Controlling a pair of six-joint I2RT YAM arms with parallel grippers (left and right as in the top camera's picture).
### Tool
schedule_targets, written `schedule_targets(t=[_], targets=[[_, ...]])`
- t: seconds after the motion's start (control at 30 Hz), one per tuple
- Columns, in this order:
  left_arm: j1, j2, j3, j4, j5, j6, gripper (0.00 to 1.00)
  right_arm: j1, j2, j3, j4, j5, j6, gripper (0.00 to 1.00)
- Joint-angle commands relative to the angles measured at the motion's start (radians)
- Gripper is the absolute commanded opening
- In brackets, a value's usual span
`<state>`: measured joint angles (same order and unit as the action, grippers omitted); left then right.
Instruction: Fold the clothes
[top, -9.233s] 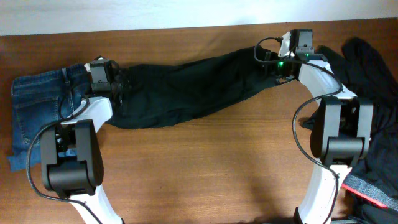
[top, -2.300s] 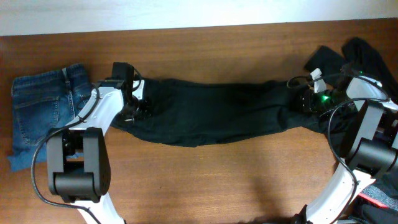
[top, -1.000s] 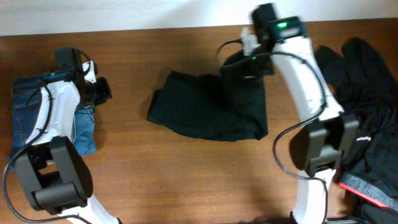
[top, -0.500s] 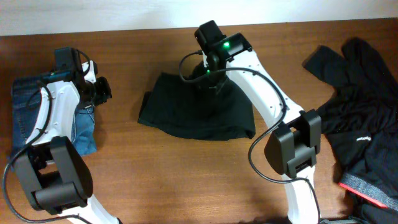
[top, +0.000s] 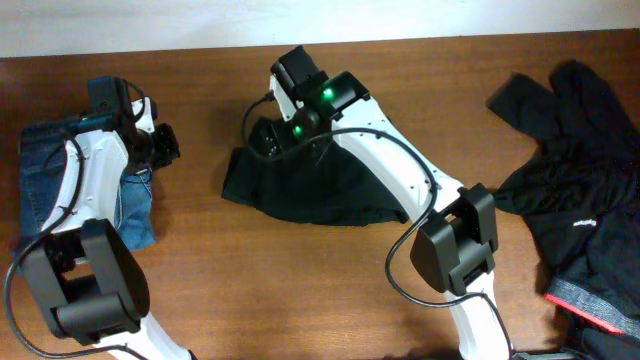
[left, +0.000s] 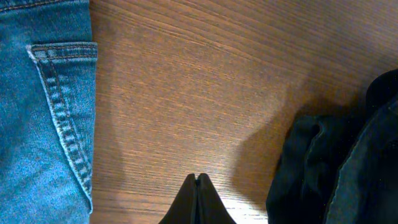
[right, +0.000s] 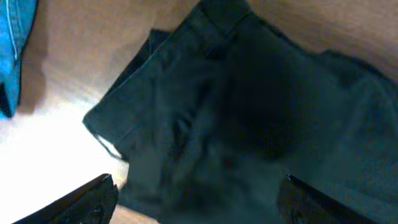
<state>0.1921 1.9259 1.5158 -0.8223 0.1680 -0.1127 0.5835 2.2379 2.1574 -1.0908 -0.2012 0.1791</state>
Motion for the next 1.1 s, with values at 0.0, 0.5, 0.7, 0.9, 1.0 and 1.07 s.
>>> schedule_targets(t=[0.0,0.5,0.7,0.9,1.0,1.07], targets=[[0.0,-0.025,0.013,0.002,0.011,0.002,0.02,-0.04,-0.004,0.018,-0.037,0.026,-0.039,0.88],[0.0,-0.025,0.013,0.002,0.011,0.002,0.02,-0.104,-0.004,-0.006,-0.147,-0.082,-0.079,0.95],[0.0,-0.025,0.013,-0.002,0.011,0.002,0.02,-0.076,0.035,-0.014,-0.125,-0.076,-0.077,0.96],[0.0,-0.025,0.013,-0.002,0.011,0.002,0.02,-0.071,0.132,-0.014,-0.106,-0.082,-0.067,0.89],[0.0,-0.025,0.013,-0.002,0.011,0.002,0.02,-0.062,0.141,-0.014,-0.094,-0.084,-0.068,0.66],[0.0,-0.025,0.013,-0.001,0.011,0.002,0.02,-0.053,0.134,-0.012,-0.09,-0.083,-0.069,0.46]])
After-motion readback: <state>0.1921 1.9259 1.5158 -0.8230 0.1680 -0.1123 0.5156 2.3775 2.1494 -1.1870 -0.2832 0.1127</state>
